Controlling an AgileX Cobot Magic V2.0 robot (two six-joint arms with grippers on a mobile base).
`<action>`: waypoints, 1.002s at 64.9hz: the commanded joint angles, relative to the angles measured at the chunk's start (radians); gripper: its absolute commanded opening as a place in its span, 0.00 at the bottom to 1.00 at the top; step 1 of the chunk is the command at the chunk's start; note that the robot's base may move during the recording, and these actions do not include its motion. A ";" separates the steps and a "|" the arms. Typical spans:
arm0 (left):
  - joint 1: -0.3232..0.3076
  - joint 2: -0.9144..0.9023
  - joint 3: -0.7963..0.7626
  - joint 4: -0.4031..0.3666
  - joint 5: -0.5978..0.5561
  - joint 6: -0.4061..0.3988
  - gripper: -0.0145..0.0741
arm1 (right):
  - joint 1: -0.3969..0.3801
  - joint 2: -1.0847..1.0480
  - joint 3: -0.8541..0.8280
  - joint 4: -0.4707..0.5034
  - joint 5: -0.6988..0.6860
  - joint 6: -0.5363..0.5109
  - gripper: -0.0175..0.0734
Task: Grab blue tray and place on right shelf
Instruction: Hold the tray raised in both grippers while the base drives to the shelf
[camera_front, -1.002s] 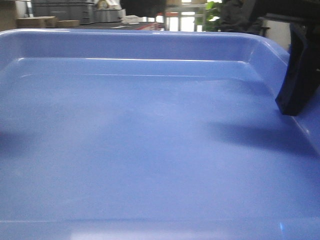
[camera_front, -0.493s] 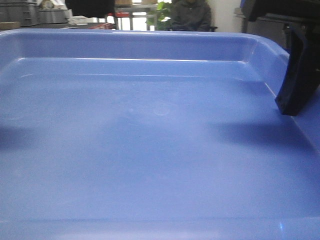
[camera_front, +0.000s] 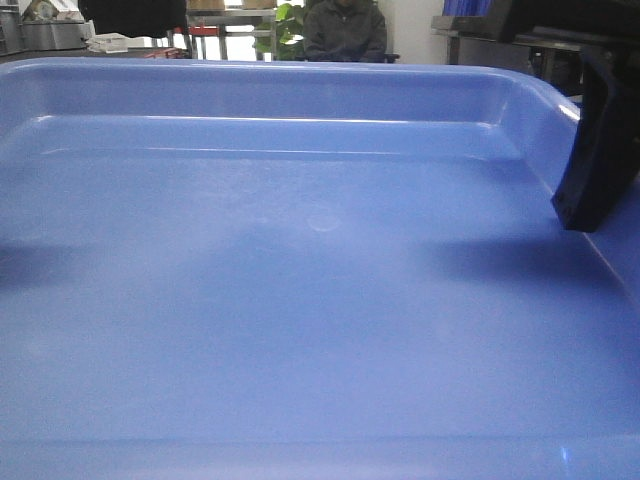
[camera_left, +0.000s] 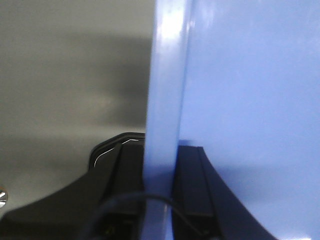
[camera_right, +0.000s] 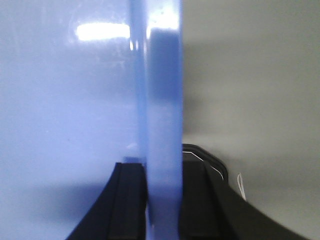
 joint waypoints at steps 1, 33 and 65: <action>-0.005 -0.018 -0.023 0.028 -0.017 -0.034 0.15 | -0.001 -0.024 -0.028 -0.022 -0.014 0.004 0.25; -0.005 -0.018 -0.023 0.028 -0.017 -0.034 0.15 | -0.001 -0.024 -0.028 -0.022 -0.014 0.004 0.25; -0.005 -0.018 -0.023 0.028 -0.017 -0.034 0.15 | -0.001 -0.024 -0.028 -0.022 -0.013 0.004 0.25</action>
